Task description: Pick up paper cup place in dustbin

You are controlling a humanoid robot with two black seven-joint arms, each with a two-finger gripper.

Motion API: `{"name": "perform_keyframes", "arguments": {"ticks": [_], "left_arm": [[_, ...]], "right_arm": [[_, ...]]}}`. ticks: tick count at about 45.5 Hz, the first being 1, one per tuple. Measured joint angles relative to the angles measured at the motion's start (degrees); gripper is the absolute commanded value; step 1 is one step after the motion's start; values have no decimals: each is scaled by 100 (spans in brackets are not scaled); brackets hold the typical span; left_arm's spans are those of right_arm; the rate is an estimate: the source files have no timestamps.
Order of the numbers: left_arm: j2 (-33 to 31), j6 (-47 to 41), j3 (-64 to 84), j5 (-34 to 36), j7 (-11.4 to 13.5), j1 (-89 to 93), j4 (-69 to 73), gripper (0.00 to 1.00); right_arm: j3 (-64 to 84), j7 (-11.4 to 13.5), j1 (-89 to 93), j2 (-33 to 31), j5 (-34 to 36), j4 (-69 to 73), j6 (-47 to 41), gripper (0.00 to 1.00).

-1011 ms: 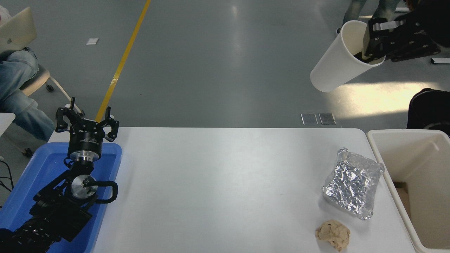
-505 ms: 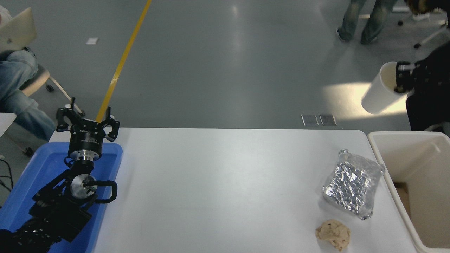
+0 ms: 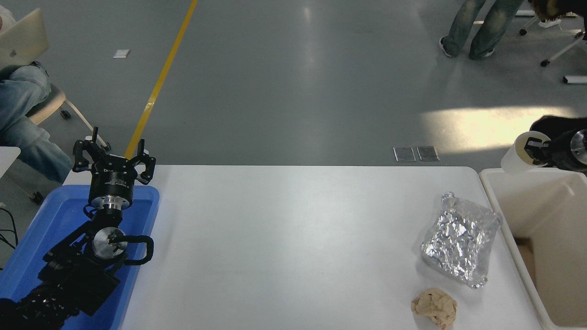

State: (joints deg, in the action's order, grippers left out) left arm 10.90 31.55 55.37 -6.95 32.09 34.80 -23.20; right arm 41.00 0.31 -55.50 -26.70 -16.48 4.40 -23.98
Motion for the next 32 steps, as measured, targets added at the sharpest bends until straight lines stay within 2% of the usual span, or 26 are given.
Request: {"name": "perform_keyframes", "arguments": {"ticks": [18, 32], "left_arm": [[0, 0, 0, 0, 0, 0, 0, 99], [0, 0, 0, -7, -1, 0, 0, 99]], "right_arm": [[-340, 255, 1800, 84, 863, -603, 1305, 0], [-396, 507, 2197, 118, 1571, -660, 1612, 0]]}}
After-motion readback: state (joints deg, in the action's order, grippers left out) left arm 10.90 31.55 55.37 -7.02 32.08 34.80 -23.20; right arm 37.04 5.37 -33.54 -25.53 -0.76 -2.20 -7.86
